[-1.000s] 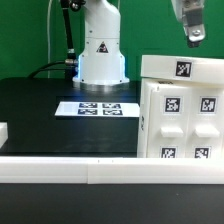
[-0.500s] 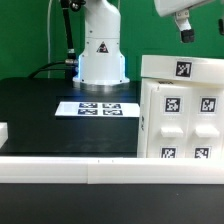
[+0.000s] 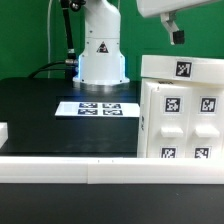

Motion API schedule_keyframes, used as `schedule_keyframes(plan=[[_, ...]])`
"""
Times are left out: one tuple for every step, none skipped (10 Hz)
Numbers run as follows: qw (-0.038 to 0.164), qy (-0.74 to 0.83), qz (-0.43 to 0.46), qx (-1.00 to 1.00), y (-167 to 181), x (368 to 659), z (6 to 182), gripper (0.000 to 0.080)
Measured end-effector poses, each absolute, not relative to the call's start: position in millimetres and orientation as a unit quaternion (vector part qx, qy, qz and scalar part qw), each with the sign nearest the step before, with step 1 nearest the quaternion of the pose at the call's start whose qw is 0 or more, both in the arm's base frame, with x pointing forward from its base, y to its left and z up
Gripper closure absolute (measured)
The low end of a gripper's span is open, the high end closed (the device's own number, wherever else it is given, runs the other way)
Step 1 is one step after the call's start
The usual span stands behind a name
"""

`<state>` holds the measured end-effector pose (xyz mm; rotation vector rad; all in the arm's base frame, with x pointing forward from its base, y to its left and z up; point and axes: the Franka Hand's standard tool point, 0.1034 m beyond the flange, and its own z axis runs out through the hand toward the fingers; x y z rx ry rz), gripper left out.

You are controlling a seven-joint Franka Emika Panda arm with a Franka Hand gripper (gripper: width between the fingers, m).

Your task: Assemble cabinet

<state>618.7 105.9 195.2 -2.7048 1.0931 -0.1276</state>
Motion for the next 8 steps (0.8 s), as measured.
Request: schedule_keyframes(plan=[[0.092, 0.316, -0.053, -0.943, 105.7, 619.6, 195.8, 0.0002], [0.084, 0.250, -0.061, -0.963, 105.7, 621.0, 195.9, 0.0002], [0.075, 0.196, -0.060, -0.976, 106.6, 621.7, 195.5, 0.0002], [0.064, 0.131, -0.055, -0.988, 107.8, 623.8, 195.0, 0.0002], [0.061, 0.097, -0.057, -0.992, 110.5, 628.1, 195.7, 0.0002], [0.055, 0.048, -0.059, -0.996, 113.3, 627.8, 195.6, 0.0002], [0.053, 0.013, -0.059, -0.997, 114.6, 626.8, 195.1, 0.0002], [0.053, 0.004, -0.060, -0.997, 111.1, 626.7, 195.2, 0.0002]])
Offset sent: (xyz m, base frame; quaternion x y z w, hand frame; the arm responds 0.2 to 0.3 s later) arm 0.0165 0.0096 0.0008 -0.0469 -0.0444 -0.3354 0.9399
